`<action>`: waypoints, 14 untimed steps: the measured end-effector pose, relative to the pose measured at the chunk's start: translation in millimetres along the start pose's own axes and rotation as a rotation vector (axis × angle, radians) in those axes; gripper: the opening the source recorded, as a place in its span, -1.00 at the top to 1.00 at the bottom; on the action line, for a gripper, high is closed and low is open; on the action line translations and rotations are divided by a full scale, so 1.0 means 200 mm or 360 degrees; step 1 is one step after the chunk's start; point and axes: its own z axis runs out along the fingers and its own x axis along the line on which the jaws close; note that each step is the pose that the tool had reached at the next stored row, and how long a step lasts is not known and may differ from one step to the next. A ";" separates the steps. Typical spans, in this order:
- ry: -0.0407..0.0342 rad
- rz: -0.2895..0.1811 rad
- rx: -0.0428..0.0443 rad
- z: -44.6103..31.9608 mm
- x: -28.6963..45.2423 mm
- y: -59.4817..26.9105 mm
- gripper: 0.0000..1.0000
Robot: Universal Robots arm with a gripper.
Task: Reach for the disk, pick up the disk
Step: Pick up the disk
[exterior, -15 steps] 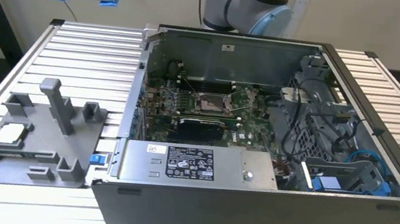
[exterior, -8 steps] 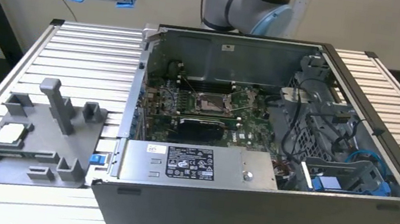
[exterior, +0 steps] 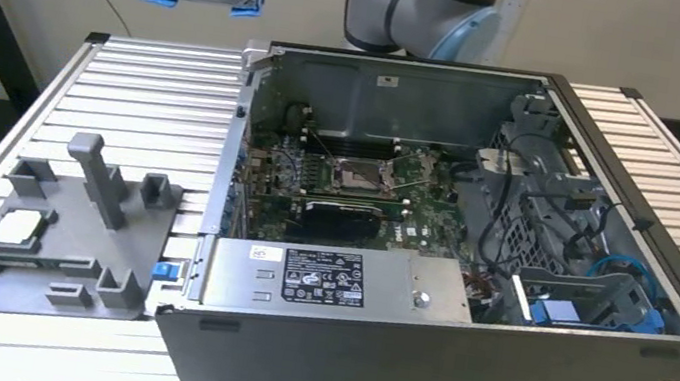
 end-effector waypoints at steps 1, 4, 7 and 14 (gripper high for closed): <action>0.0000 0.0000 0.0000 0.000 0.000 -0.019 1.00; 0.0000 0.0000 0.0000 -0.002 -0.001 -0.075 1.00; 0.0000 0.0000 0.0000 -0.004 -0.002 -0.127 1.00; 0.0000 -0.0002 0.0000 -0.005 -0.004 -0.247 1.00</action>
